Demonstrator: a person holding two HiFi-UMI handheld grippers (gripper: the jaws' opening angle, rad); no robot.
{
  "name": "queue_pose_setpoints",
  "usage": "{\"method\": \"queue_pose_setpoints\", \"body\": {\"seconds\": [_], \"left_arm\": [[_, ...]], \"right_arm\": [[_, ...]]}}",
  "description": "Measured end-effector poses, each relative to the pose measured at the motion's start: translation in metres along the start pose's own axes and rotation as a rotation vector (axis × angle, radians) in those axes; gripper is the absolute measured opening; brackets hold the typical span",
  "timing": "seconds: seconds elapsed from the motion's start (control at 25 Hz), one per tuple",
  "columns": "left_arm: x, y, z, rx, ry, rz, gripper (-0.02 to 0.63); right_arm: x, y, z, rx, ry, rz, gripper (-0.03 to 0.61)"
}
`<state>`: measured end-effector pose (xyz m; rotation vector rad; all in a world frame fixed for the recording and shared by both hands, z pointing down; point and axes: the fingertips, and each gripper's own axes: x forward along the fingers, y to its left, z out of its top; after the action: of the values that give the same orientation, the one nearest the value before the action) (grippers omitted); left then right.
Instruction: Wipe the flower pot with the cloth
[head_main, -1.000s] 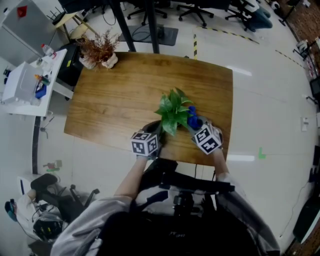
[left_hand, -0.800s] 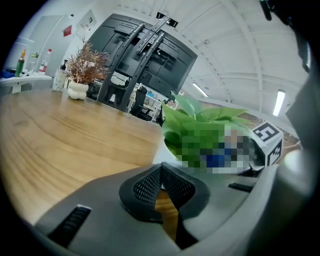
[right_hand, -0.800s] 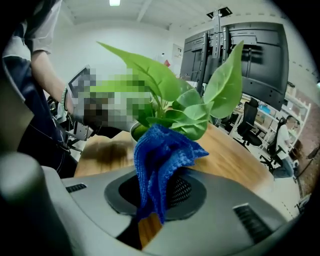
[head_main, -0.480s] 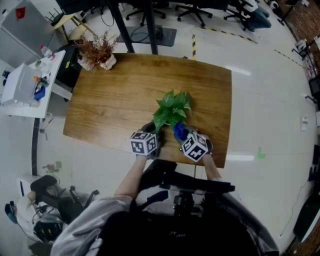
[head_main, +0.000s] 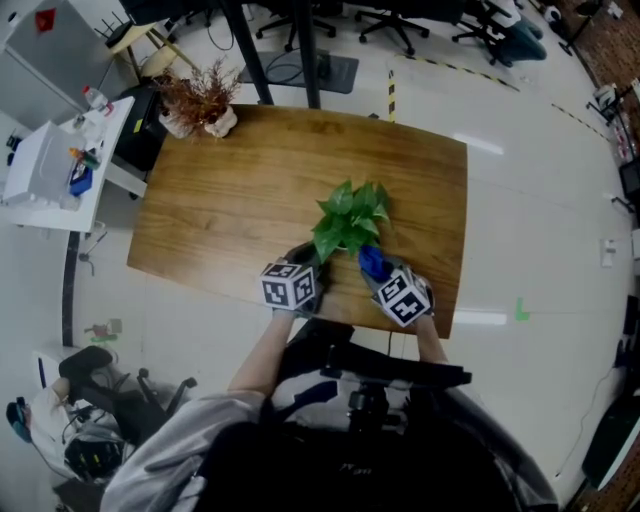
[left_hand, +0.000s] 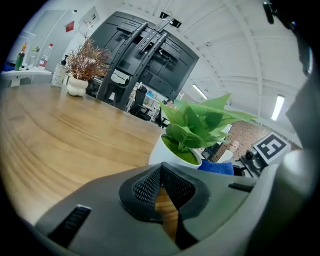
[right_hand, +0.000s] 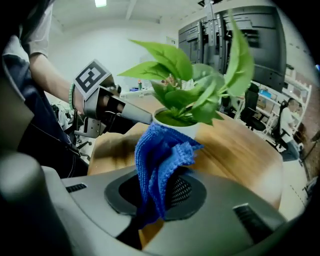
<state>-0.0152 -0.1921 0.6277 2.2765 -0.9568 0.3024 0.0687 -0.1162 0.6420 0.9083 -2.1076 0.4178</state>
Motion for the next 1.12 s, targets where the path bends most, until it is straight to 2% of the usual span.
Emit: {"method": "queue_pose_setpoints", "body": {"seconds": [0.16, 0.28, 0.52, 0.84, 1.12], "left_arm": [[-0.001, 0.004, 0.006, -0.006, -0.015, 0.001, 0.002], [0.000, 0.003, 0.006, -0.003, -0.014, -0.012, 0.001], [0.004, 0.002, 0.014, 0.017, -0.012, -0.037, 0.001], [0.011, 0.012, 0.019, -0.007, -0.019, -0.064, 0.001], [0.020, 0.019, 0.019, -0.022, -0.008, -0.047, 0.001]], "right_arm": [[-0.014, -0.037, -0.003, -0.003, 0.002, -0.092, 0.080], [-0.014, -0.054, 0.009, -0.043, -0.014, -0.115, 0.080], [-0.008, -0.050, 0.036, -0.134, -0.070, -0.051, 0.080], [0.011, -0.023, 0.019, -0.138, -0.006, -0.003, 0.080], [0.026, 0.000, 0.014, -0.120, 0.030, 0.040, 0.080]]}}
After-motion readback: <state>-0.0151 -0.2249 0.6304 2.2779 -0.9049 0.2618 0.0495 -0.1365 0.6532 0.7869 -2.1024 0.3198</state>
